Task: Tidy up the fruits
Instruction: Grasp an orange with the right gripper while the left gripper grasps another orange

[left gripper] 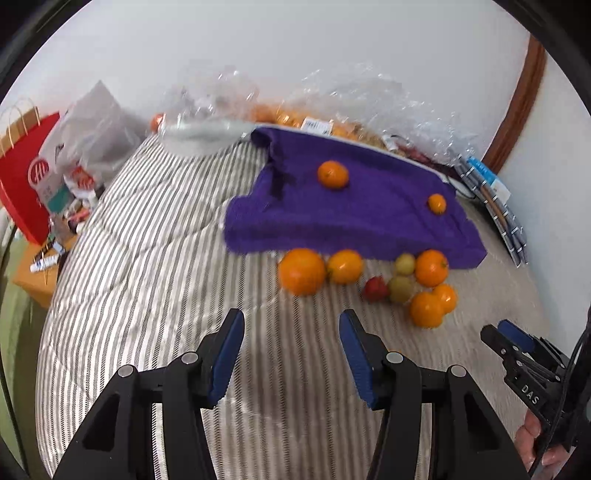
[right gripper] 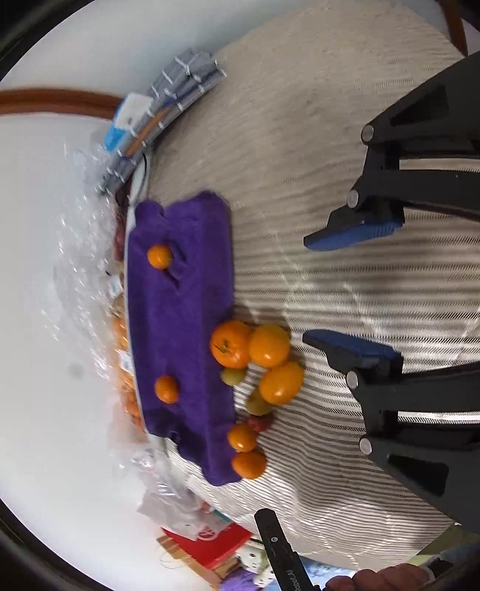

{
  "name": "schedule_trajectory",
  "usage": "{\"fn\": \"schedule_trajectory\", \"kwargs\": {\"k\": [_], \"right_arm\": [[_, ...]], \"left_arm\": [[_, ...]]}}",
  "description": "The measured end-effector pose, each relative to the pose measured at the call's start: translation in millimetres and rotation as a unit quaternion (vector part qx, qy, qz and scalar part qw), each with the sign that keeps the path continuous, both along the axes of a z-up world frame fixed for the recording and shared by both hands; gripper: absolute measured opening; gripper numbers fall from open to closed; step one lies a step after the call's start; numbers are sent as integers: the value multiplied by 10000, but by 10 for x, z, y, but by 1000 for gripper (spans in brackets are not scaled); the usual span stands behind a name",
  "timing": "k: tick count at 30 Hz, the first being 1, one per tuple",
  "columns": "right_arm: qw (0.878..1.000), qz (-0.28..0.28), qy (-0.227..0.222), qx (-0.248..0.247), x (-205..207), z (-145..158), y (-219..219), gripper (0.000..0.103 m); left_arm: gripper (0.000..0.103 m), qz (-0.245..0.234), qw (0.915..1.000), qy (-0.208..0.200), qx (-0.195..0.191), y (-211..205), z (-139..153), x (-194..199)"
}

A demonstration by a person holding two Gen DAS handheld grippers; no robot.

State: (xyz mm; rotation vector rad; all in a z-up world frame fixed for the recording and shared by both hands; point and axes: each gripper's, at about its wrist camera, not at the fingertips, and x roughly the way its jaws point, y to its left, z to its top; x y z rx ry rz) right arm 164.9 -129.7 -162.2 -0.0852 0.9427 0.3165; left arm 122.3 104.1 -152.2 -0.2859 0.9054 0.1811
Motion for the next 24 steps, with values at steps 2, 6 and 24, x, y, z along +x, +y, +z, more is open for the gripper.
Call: {"fn": "schedule_trajectory", "kwargs": {"k": [2,6,24], "right_arm": [[10000,63,33,-13,32,-54,69,42],[9997,226,49,114,125,-89,209,41],[9978,221,434,441,500,-256,451,36]], "left_arm": [[51,44,10000,79,-33,74,-61,-3],[51,113,9997,151,-172,230,-136,22],[51,124,9981,200,-574,485,-327,205]]}}
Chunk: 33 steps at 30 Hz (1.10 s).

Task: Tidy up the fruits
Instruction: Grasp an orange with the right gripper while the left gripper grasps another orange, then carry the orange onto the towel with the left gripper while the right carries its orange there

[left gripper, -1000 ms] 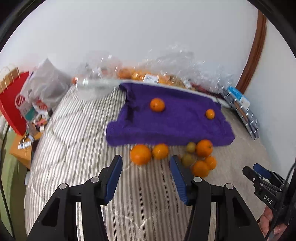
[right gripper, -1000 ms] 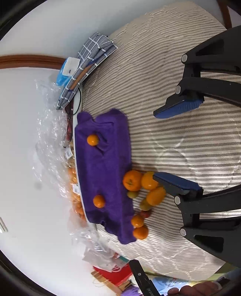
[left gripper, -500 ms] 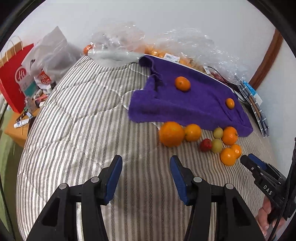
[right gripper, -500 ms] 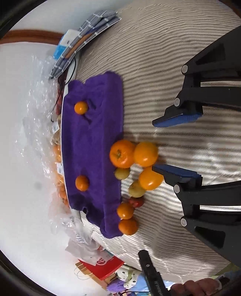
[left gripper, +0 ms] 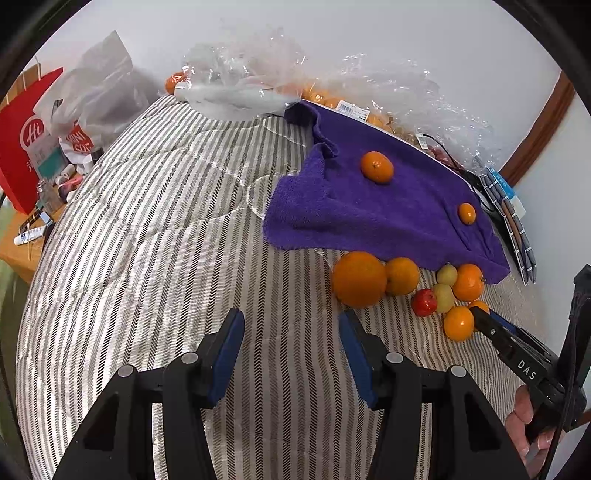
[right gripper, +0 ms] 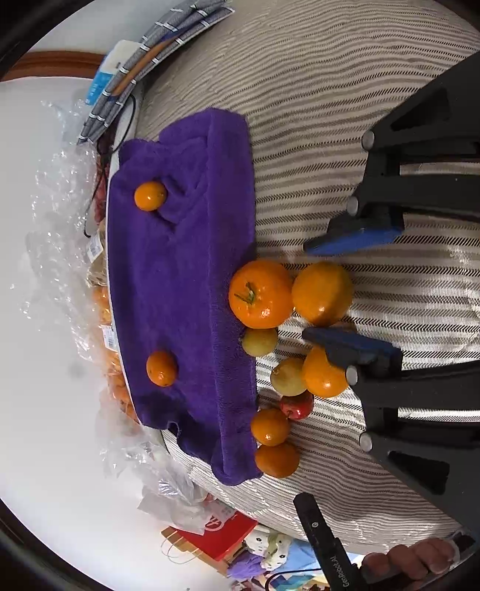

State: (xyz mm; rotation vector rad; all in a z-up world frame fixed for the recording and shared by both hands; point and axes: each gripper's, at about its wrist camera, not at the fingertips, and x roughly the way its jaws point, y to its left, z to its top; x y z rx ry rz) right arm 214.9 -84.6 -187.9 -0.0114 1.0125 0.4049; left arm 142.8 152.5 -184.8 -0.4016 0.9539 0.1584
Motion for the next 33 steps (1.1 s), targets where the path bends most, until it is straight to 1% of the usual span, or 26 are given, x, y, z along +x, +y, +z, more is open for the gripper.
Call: {"fn": "schedule_trajectory", "kwargs": {"k": [6,9,13,18,22,25,26,28,31,33], "right_arm": [[9998,-6,-176,-120,-84,43,-93,36],[9992,-90,-284,-254,-121,64,-238,36],[9988,-222,-287,-343,-117,47,-455,36],[9992,-253,-231,-194,-102,13,-583,36],[9993,-200,-187,-257,-75,-69,-543,36],[9987,-180,-305,-358,-75,-80,-498,36],[9985,-181,-337,-383,-72,-82,-488,36],[9983,-170,-372,-405,-70,-84,-485,36],[9984,-178,-393,-355,-86,-79,-511,36],[9981,-175,-508,-311,-127,-49,-525,36]], "left_arm": [[51,-145,9999,-54,-19,-80,3,72],[51,-228,9997,-45,-44,-151,-18,147],[51,-358,9994,-3,-32,-266,-50,268],[51,-321,9994,26,131,-345,-88,397],[51,-297,9993,-105,190,-360,-100,458],[51,-287,9991,-232,215,-362,-112,478],[49,-281,9989,-295,220,-362,-116,481],[38,-361,9982,-456,149,-362,-136,475],[38,-337,9972,-646,163,-368,-162,431],[38,-415,9963,-744,145,-385,-144,411]]}}
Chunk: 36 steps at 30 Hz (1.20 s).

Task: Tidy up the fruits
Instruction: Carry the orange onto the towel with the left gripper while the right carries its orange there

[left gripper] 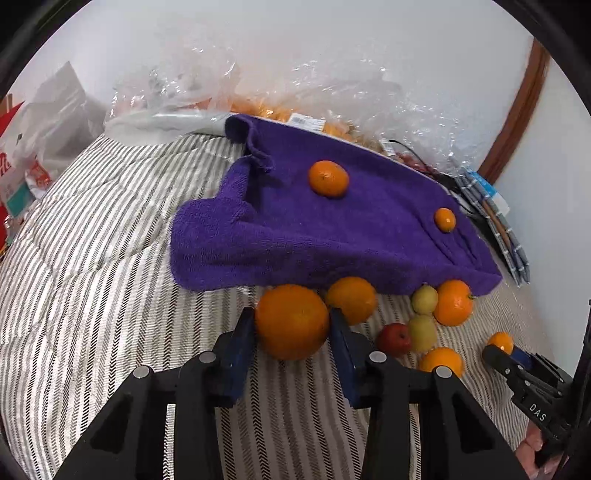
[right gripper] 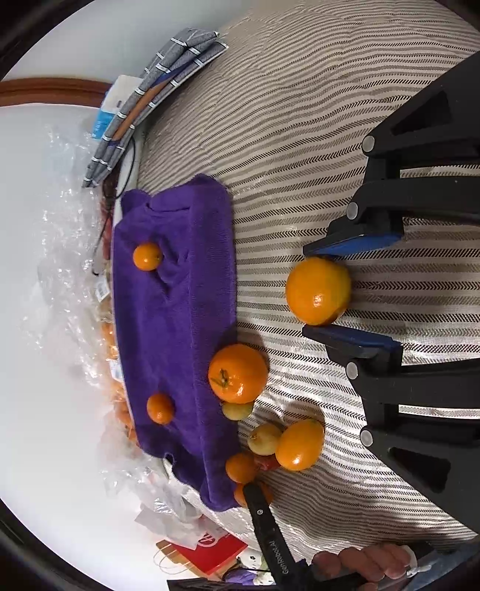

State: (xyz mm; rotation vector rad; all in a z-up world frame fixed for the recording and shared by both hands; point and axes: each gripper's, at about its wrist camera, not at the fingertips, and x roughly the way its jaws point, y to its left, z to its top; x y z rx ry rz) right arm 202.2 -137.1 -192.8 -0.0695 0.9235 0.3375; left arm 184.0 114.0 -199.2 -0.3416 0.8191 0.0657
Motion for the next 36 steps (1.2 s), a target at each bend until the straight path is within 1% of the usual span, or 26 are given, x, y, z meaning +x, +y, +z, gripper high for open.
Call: {"fn": "schedule_trajectory", "kwargs": {"k": [4,11,14,16,20,22,25,28,31,33,36], "right_arm": [[9995,19,-259,183,-73,67,-36,36],[9983,-143,-317,471,-91,97,-145,36],[9975,-120,-378,585,-114,120,-178,36],[9961,-71,-494,725,-159,158,-205,36],[9954,-138,-540,774,-187,195,-242,36],[9966,-151,-446,683,-165,205,-240,36],[9968,-171,-473,623,-99,321,-254,36],[9958,-169,-669,596,25,550,-251,36],[9951,-183,-855,471,202,751,-200,36],[9942,-184,-975,422,373,860,-154,36],[9935,-186,-1015,476,606,934,-109,36]], "left_arm": [[38,10,9999,-128,56,-21,33,-32],[38,99,9996,-280,1,28,84,-109],[38,80,9992,-381,5,27,117,-144],[38,55,9990,-447,13,18,138,-170],[38,9,9987,-482,133,-45,189,-186],[38,-95,9990,-431,36,-84,252,-199],[38,-280,9981,-522,-171,-125,473,-263],[38,-397,9957,-834,38,-164,809,-300],[38,-360,9938,-1010,306,-157,1074,-187],[38,-244,9933,-1067,370,-104,1191,-45],[38,-25,9931,-1117,366,-5,1244,200]]}}
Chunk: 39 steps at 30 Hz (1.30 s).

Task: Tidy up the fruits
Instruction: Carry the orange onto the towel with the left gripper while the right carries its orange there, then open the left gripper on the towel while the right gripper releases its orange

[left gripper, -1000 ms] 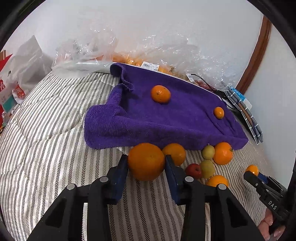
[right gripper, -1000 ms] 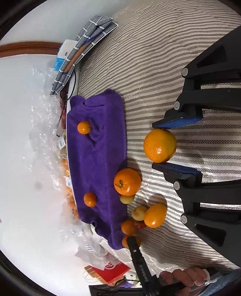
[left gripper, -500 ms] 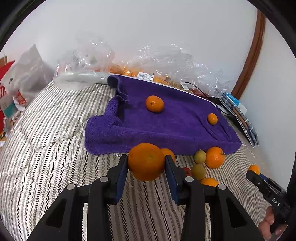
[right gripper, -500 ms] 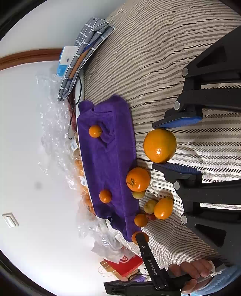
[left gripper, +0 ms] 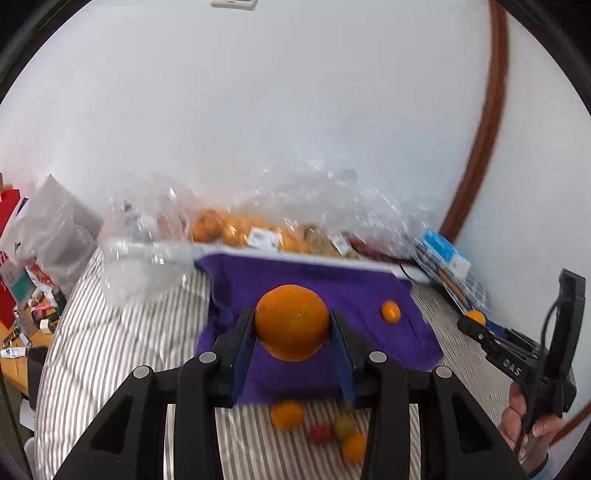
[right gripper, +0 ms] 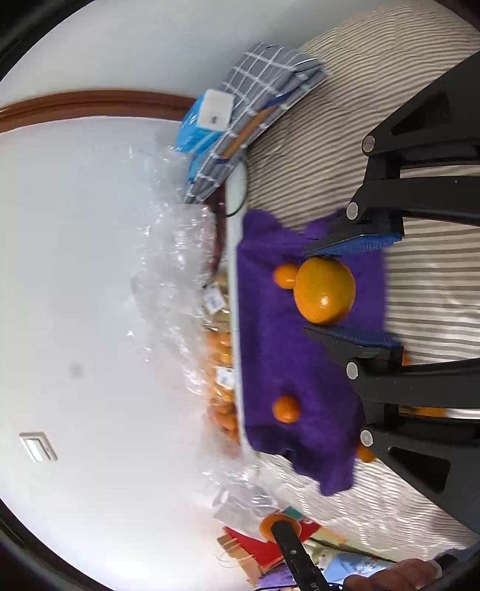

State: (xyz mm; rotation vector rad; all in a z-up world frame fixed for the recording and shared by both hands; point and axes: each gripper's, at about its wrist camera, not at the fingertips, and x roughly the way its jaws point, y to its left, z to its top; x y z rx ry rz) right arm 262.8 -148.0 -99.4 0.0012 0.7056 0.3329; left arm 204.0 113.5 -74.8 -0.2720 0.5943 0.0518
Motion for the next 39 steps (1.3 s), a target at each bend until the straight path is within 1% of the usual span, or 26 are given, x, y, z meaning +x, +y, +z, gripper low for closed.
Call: {"fn": "schedule_trajectory", "kwargs": {"k": [4,6,8,10,13,16,20,25,30,34,39], "right_arm": [[10000,58,-18,38,359,1,106,36],[10000,92,-21,6,510,-72,170,36],[9999,99,34,-11,603,-172,201,36],[9998,101,137,-38,683,-310,206,36],[9993,103,354,-95,756,-486,182,36],[9993,120,339,-87,767,-531,147,36],[9983,181,538,123,810,-598,116,36],[9979,256,585,-122,787,-678,220,36],[9966,357,694,-276,776,-765,307,36],[9957,325,804,-322,793,-832,333,36],[9955,273,791,-438,796,-874,350,36]], "left_arm": [[38,325,9994,37,121,84,-112,372],[38,438,9989,115,152,108,-237,522],[38,490,9985,256,49,158,-410,661],[38,456,9982,377,25,169,-543,702],[38,399,9981,470,17,186,-663,721],[38,323,9984,446,-151,214,-725,734],[38,410,9973,580,-172,237,-782,761],[38,369,9964,710,-272,228,-865,796],[38,303,9963,793,-117,144,-926,820],[38,296,9955,897,-114,130,-971,853],[38,304,9949,956,-64,121,-1002,865]]}}
